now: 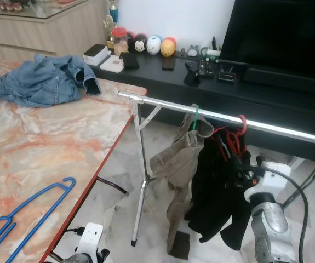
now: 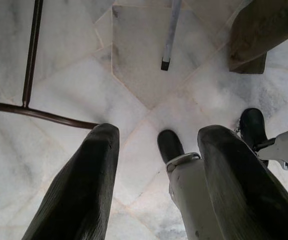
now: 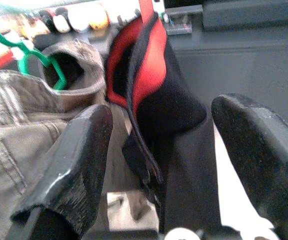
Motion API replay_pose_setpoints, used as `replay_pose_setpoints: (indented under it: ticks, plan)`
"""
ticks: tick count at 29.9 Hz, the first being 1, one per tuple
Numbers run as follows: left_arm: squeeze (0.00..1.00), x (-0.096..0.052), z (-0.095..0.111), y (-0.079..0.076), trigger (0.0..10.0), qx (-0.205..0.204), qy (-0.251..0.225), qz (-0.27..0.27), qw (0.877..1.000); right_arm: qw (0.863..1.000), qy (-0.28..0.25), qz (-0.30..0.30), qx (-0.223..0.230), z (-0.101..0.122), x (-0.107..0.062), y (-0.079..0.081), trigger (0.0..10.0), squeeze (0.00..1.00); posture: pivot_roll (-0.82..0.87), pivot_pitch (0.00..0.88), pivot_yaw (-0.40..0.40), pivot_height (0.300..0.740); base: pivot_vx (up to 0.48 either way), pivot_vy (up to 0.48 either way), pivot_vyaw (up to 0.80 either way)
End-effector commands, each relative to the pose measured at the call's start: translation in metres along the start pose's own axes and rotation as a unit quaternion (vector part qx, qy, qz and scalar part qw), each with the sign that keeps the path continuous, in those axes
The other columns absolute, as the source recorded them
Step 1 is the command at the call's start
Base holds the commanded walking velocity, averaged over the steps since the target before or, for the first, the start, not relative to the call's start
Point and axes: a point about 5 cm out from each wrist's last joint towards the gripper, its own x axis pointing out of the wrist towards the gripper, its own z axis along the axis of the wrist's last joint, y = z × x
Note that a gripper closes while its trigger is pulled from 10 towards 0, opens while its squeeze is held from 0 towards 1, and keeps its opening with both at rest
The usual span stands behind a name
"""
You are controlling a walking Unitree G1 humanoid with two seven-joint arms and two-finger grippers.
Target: Hang hanger
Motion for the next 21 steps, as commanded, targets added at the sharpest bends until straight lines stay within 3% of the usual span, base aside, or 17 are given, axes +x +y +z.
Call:
replay_pose_setpoints:
  ticks: [1,16,21]
  plan:
    - [0.00,-0.001,-0.005,0.002,10.0,0.000,0.010,0.005,1.000,1.000,0.014,-0.014,0.011,-0.003,0.002,-0.003,10.0,0.00,-0.07,0.015,0.007,0.740,0.000,0.000,0.00]
    - [0.00,-0.001,-0.005,0.002,10.0,-0.002,0.011,0.005,1.000,0.999,0.040,-0.012,0.010,0.011,0.038,-0.002,10.0,0.00,-0.06,0.034,0.010,0.740,0.000,0.000,0.00]
    - [0.00,-0.001,-0.005,0.002,10.0,-0.003,0.011,0.006,1.000,1.000,0.012,0.020,0.014,0.025,0.048,0.014,10.0,0.00,-0.06,0.035,0.011,0.740,0.000,0.000,0.00]
